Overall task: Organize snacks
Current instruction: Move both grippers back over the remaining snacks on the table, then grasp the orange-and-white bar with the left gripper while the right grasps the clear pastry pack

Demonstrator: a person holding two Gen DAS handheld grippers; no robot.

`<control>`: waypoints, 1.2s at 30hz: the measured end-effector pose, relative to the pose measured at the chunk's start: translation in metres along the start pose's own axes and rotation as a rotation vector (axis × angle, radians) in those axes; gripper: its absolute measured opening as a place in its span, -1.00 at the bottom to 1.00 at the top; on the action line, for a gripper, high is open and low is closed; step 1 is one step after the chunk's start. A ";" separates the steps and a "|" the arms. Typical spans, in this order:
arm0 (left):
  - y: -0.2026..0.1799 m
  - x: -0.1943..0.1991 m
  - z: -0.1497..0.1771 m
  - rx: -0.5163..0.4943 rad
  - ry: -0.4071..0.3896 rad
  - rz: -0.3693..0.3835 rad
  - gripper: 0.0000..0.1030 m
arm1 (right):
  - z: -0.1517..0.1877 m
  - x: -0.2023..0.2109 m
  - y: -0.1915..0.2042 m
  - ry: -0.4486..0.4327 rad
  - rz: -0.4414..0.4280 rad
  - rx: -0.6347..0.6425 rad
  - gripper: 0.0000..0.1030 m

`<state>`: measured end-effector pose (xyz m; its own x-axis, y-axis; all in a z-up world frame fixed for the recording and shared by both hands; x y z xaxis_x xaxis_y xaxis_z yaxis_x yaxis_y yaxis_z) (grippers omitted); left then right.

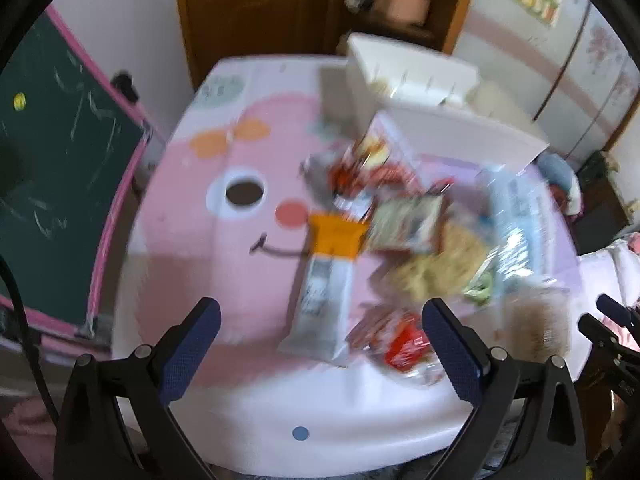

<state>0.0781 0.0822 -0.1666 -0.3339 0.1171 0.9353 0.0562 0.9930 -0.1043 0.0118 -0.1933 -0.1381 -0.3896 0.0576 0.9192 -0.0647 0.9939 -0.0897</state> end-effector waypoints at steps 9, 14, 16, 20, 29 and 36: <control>0.001 -0.042 -0.006 0.008 0.058 -0.020 0.95 | 0.009 -0.042 -0.004 0.123 -0.072 -0.051 0.12; 0.003 -0.058 -0.018 0.013 0.074 -0.028 0.95 | 0.003 -0.046 -0.002 0.110 -0.033 -0.040 0.27; 0.003 -0.064 -0.020 0.008 0.084 -0.035 0.95 | 0.003 -0.048 -0.004 0.112 -0.022 -0.055 0.34; 0.000 -0.078 -0.024 -0.002 0.107 -0.043 0.95 | 0.001 -0.051 -0.008 0.118 -0.025 -0.077 0.42; -0.003 -0.095 -0.030 -0.011 0.127 -0.040 0.62 | 0.000 -0.072 -0.017 0.194 -0.101 -0.160 0.51; -0.009 -0.090 -0.029 -0.042 0.096 -0.065 -0.24 | -0.001 -0.078 -0.009 0.221 -0.054 -0.129 0.58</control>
<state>0.1345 0.0622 -0.2401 -0.2467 0.0479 0.9679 0.0769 0.9966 -0.0297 0.0441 -0.2068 -0.2087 -0.1777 0.0097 0.9840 0.0432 0.9991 -0.0021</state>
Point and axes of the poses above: each gripper's, at about its wrist camera, not at the fingertips, and x roughly against the way its jaws point, y to its left, z to its underside, the point moved 2 cm from there along -x, roughly the way its jaws point, and after that the axes turned 8 degrees about y, right-handed, at the moved point
